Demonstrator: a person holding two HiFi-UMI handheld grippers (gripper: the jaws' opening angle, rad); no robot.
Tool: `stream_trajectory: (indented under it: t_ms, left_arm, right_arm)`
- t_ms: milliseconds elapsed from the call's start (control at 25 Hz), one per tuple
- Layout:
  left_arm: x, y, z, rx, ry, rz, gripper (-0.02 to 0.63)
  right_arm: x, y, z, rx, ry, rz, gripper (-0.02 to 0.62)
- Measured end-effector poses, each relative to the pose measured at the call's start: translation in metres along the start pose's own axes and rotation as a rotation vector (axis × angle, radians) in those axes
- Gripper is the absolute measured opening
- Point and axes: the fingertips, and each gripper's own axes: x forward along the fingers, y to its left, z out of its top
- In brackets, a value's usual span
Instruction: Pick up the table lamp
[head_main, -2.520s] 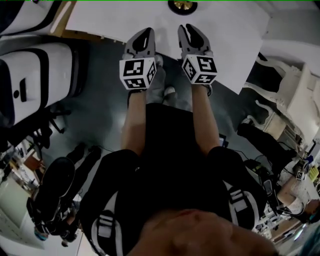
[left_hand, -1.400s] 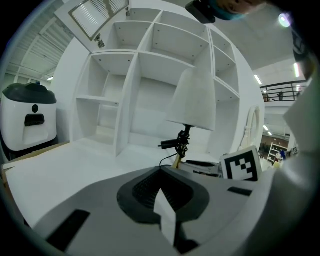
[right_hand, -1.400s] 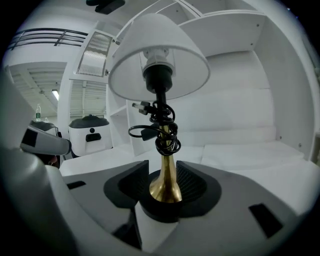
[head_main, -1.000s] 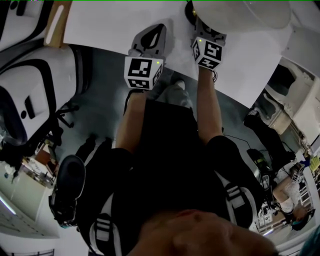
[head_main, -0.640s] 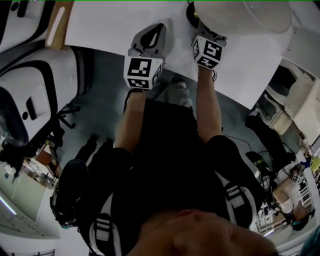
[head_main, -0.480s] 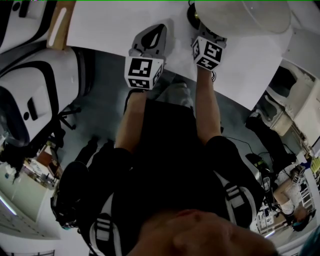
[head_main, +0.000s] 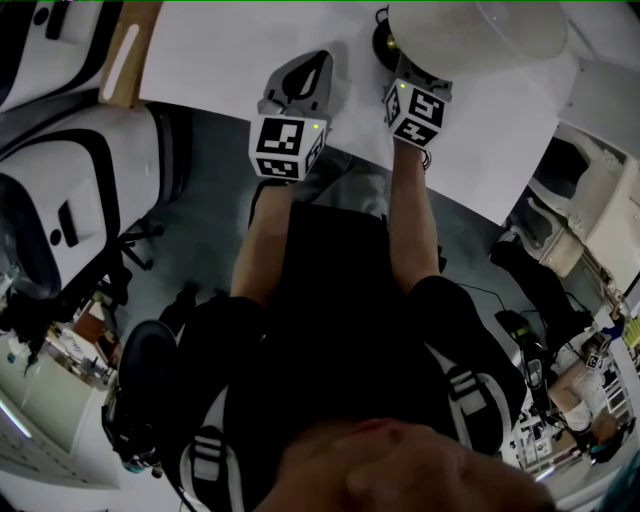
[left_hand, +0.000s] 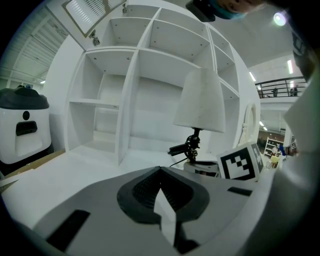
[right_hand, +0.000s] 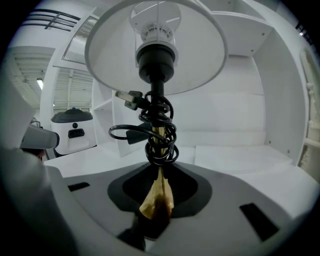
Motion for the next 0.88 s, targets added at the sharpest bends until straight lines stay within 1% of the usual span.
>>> stream_trajectory:
  t_ms: [320,480,720,880]
  left_arm:
    - [0.009,-0.001,0.017,-0.018,-0.038,-0.019,0.009]
    - [0.013,-0.002,0.040,-0.017,-0.085,-0.030,0.009]
    - [0.022,-0.007,0.072,-0.018,-0.157,-0.041,0.009]
    - [0.026,-0.009,0.087,-0.023,-0.189,-0.047,0.009]
  right_arm:
    - [-0.010,0.011,0.025,-0.031,0.007,0.025,0.100]
    - [-0.019,0.015,0.037,-0.024,0.011,0.054,0.100]
    - [-0.036,0.019,0.055,-0.043,0.016,0.100,0.100]
    - [-0.042,0.022,0.072,-0.047,-0.005,0.127,0.100]
